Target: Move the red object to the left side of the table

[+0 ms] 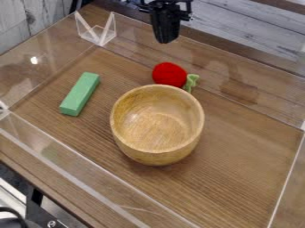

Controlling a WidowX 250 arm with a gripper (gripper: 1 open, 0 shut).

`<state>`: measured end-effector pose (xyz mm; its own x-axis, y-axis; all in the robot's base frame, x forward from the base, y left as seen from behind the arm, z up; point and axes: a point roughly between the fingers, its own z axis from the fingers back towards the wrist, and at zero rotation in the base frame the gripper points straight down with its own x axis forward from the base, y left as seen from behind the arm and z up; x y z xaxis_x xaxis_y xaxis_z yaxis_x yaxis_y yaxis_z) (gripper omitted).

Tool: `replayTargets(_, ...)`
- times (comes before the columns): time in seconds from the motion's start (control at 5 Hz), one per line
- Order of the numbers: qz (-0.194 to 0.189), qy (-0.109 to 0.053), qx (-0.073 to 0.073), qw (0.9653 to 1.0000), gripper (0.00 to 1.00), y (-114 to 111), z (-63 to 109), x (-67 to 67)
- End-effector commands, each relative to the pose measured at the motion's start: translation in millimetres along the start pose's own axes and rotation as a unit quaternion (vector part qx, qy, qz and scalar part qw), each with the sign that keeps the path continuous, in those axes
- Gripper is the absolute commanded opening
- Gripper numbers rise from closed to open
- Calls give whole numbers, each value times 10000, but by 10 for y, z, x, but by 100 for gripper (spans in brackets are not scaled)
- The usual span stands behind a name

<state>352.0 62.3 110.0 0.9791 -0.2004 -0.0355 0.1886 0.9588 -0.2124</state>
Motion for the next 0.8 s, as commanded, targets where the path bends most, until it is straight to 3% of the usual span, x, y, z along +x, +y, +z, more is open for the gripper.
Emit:
replayTargets(0.0,-48,-55,54,10000,100,98,-24,5)
replayTargets(0.4,97,149,-1,9998,100,78,-374,152)
replayTargets(0.6,84,236,-12,9997,100,130,-420,210)
